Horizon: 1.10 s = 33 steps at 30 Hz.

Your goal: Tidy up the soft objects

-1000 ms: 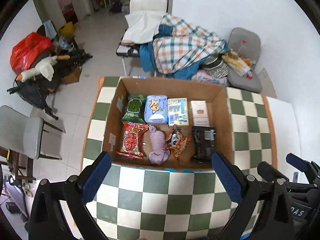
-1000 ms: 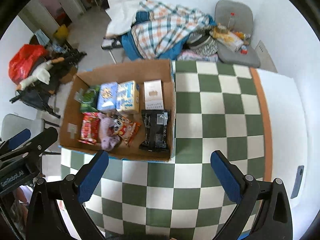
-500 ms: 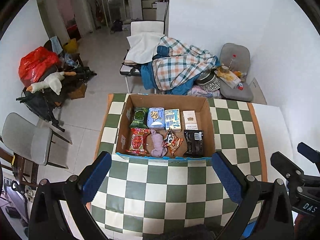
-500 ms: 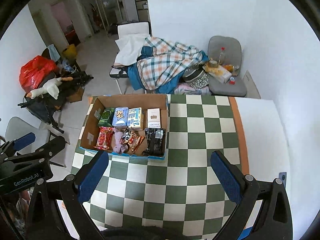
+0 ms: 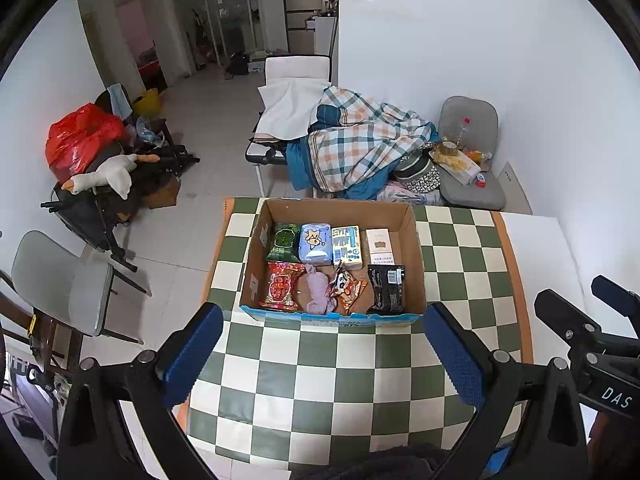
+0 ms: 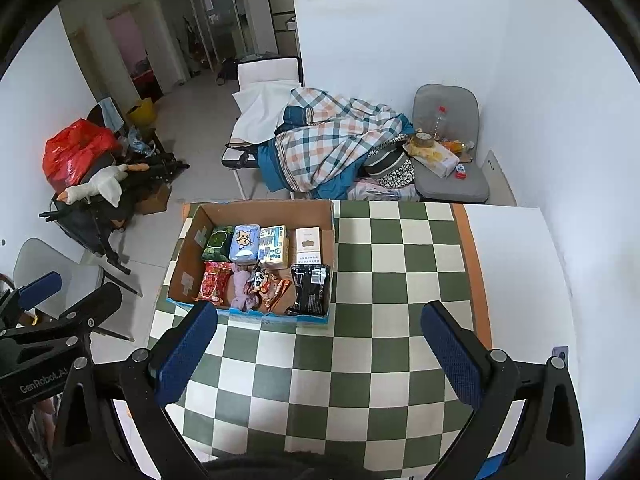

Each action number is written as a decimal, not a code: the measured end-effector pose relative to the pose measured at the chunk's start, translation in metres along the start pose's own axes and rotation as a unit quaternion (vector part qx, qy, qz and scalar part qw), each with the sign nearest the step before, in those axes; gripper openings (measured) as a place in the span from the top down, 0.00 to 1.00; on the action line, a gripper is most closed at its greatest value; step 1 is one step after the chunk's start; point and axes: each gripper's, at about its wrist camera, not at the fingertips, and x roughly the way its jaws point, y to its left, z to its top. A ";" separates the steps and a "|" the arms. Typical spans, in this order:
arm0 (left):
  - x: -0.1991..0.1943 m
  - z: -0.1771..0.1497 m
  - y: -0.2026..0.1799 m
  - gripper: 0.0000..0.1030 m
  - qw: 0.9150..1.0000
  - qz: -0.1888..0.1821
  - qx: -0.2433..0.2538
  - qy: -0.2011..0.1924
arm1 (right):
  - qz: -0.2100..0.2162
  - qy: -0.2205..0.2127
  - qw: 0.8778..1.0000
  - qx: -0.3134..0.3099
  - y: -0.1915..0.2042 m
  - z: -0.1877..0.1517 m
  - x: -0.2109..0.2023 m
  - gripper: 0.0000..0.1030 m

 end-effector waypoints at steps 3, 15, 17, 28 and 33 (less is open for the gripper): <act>0.000 0.000 0.000 0.00 1.000 0.000 0.000 0.001 | -0.001 -0.003 1.000 -0.002 0.000 0.000 -0.002 0.00; -0.006 -0.002 -0.005 0.00 1.000 0.004 -0.004 -0.003 | -0.008 -0.009 1.000 -0.003 -0.003 0.005 -0.007 0.00; -0.006 -0.002 -0.006 0.00 1.000 0.005 -0.004 -0.003 | -0.009 -0.010 1.000 -0.003 -0.005 0.007 -0.008 0.00; -0.013 0.004 -0.007 0.00 1.000 0.009 -0.015 -0.009 | -0.015 -0.012 1.000 -0.001 -0.008 0.010 -0.007 0.00; -0.014 0.004 -0.005 0.00 1.000 0.010 -0.013 -0.009 | -0.015 -0.013 1.000 -0.001 -0.009 0.011 -0.007 0.00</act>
